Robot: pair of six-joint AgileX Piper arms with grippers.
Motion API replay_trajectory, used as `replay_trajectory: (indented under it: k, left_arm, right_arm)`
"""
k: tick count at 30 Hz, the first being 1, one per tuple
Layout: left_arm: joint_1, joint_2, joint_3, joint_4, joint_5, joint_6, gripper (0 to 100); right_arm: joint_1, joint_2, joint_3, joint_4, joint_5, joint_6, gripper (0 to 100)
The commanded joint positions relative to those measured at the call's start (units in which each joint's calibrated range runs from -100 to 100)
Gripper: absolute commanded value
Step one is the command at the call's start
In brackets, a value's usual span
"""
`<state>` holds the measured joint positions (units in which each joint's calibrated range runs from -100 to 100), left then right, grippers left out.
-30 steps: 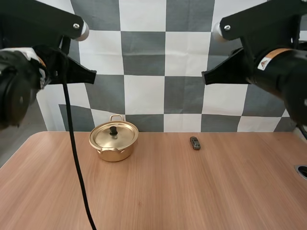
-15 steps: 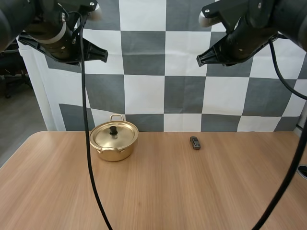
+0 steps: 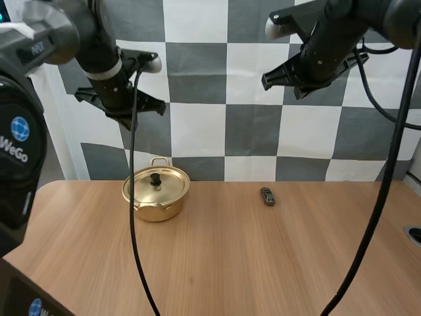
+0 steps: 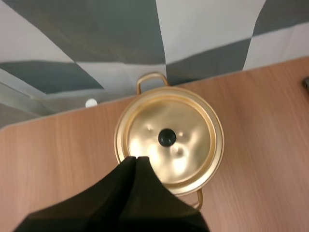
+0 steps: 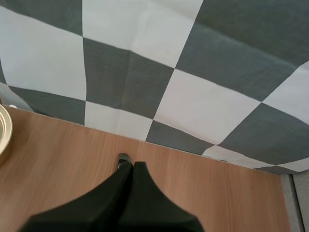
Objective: Open the pot, put the car inside, and close it
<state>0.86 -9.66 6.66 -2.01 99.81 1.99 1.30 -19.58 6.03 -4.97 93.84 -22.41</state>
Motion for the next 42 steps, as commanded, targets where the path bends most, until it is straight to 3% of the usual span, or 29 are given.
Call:
replay_trajectory:
  k: [1, 12, 15, 18, 20, 21, 22, 27, 35, 42]
  left_arm:
    - [0.02, 0.4, 1.6, -0.1, -0.9, -0.1, 0]
    - [0.02, 2.7, 3.1, -0.7, -8.1, 0.0, 0]
    - [0.02, 2.7, 3.1, -0.7, -9.3, 1.0, 7]
    - [0.02, 2.7, 3.1, -0.7, -8.8, 4.8, 36]
    - [0.02, 2.7, 3.1, -0.7, -7.5, 7.9, 65]
    - [0.02, 2.7, 3.1, -0.7, -6.2, 9.6, 87]
    - [0.02, 2.7, 3.1, -0.7, -4.6, 11.4, 100]
    - [0.02, 2.7, 3.1, -1.0, 0.2, 13.4, 100]
    - [0.02, 5.8, 3.1, -7.1, -2.9, 12.9, 100]
    - [0.02, 13.0, 3.1, -7.2, -7.3, 12.2, 100]
  right_arm:
    - [0.0, 0.6, 2.6, 0.0, -0.1, 0.0, 0]
    - [0.0, 0.9, 9.5, 0.3, -1.3, 0.0, 0]
    - [0.0, 0.9, 9.5, 0.3, -0.9, -0.1, 0]
    - [0.0, 0.9, 9.5, 0.3, -0.9, -0.3, 0]
    - [0.0, 0.9, 9.5, 0.3, -1.4, -0.3, 0]
    - [0.0, 0.9, 9.5, 0.3, -1.6, -0.3, 0]
    - [0.0, 0.9, 9.5, 0.3, -1.6, -0.3, 0]
    - [0.0, 0.9, 9.5, 0.3, -2.4, -0.3, 0]
    - [0.0, 0.9, 9.5, 0.4, -2.9, -0.3, 0]
    - [0.0, 0.9, 9.5, 0.4, -2.9, -0.3, 0]
